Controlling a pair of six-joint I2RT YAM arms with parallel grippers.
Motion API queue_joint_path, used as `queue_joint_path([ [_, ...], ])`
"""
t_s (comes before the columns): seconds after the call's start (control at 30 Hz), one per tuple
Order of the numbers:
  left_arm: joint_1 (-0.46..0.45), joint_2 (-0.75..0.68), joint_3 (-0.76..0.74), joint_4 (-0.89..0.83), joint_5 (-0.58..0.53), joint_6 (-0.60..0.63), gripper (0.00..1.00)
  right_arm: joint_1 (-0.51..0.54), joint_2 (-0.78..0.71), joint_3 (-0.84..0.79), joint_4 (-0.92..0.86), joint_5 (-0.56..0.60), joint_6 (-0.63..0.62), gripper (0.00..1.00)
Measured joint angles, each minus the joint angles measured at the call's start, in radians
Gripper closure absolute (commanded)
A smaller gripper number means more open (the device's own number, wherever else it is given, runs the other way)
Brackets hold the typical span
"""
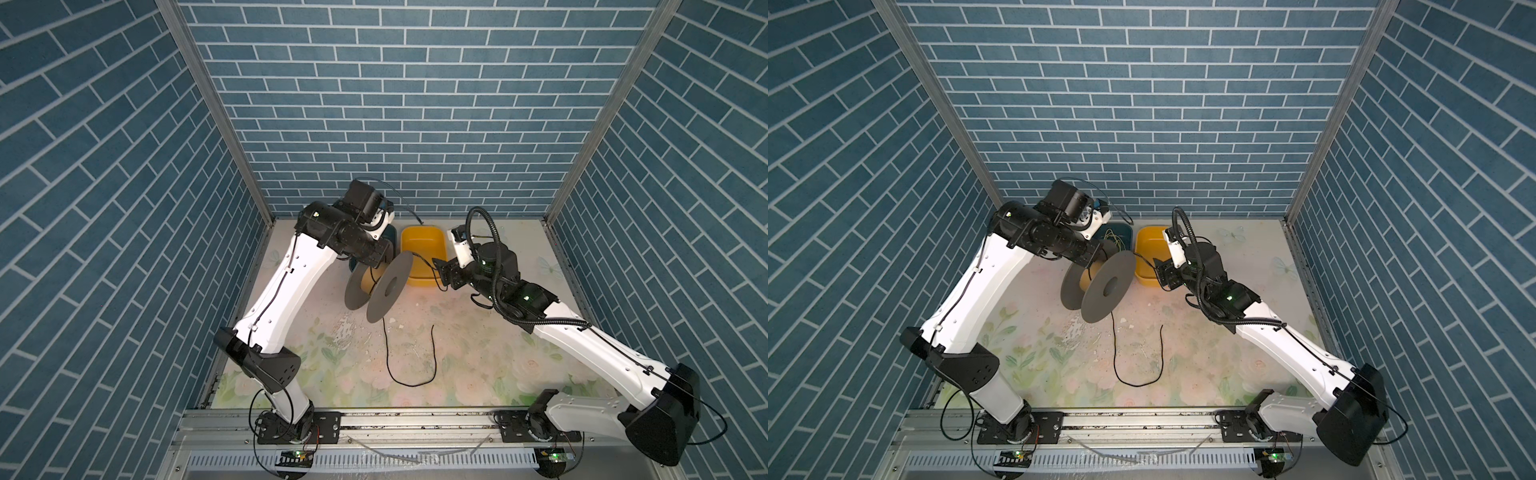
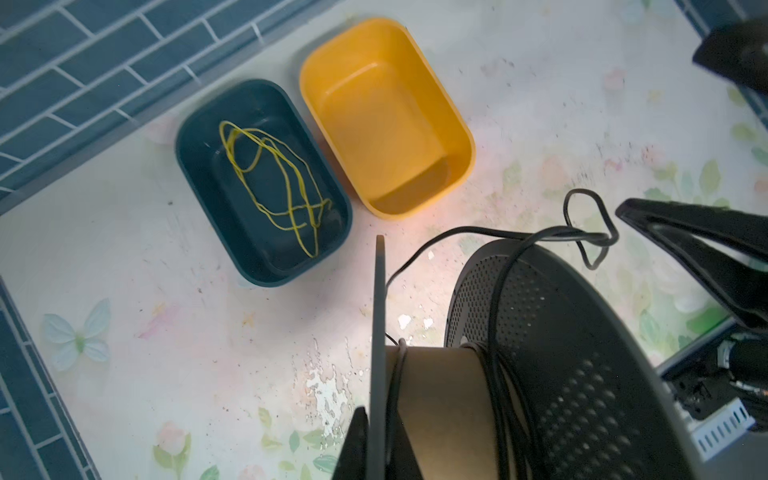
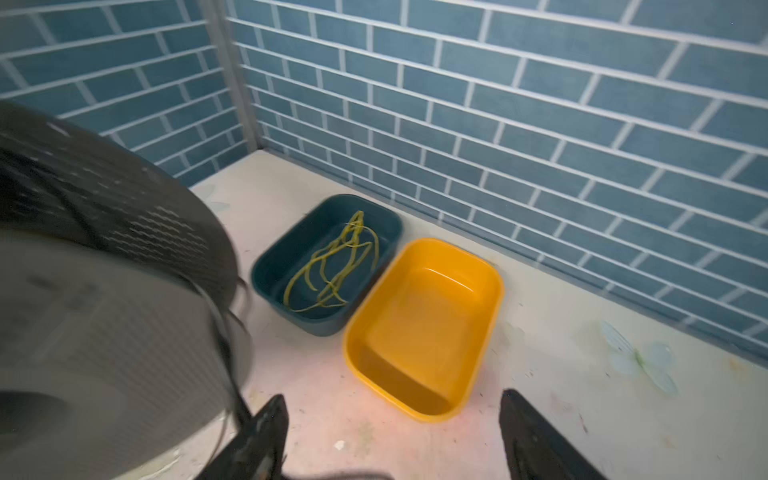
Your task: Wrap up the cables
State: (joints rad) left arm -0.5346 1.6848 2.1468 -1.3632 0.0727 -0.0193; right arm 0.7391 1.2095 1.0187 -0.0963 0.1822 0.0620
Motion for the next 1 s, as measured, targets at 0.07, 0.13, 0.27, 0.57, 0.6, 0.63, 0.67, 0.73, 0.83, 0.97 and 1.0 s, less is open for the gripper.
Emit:
queue_joint_path([
  [0.07, 0.011, 0.000, 0.026, 0.000, 0.006, -0.005, 1.00, 0.001, -0.018, -0.054, 0.010, 0.013, 0.014, 0.27],
  [0.13, 0.014, 0.000, 0.048, -0.004, 0.022, -0.012, 1.00, 0.002, -0.040, -0.116, 0.029, 0.013, 0.023, 0.29],
  [0.27, 0.020, 0.005, 0.087, -0.011, 0.060, -0.032, 1.00, 0.002, -0.071, -0.228, 0.102, -0.048, 0.037, 0.31],
  [0.57, 0.033, 0.055, 0.157, -0.018, 0.119, -0.089, 1.00, 0.003, 0.023, -0.419, 0.500, -0.298, 0.151, 0.32],
  [0.6, 0.033, 0.055, 0.157, -0.019, 0.124, -0.095, 1.00, 0.004, 0.057, -0.420, 0.546, -0.323, 0.169, 0.32],
  [0.63, 0.033, 0.055, 0.157, -0.019, 0.130, -0.101, 1.00, 0.005, 0.097, -0.420, 0.596, -0.351, 0.186, 0.32],
  [0.67, 0.034, 0.055, 0.157, -0.019, 0.135, -0.106, 1.00, 0.007, 0.138, -0.420, 0.649, -0.378, 0.206, 0.31],
  [0.73, 0.033, 0.055, 0.157, -0.018, 0.143, -0.114, 1.00, 0.009, 0.214, -0.420, 0.750, -0.417, 0.242, 0.31],
  [0.83, 0.034, 0.055, 0.156, -0.012, 0.155, -0.127, 1.00, 0.010, 0.322, -0.419, 0.901, -0.466, 0.303, 0.28],
  [0.97, 0.034, 0.045, 0.140, 0.003, 0.168, -0.139, 1.00, 0.011, 0.456, -0.417, 1.092, -0.520, 0.389, 0.26],
  [1.0, 0.034, 0.042, 0.135, 0.006, 0.172, -0.143, 1.00, 0.011, 0.483, -0.415, 1.131, -0.531, 0.410, 0.26],
])
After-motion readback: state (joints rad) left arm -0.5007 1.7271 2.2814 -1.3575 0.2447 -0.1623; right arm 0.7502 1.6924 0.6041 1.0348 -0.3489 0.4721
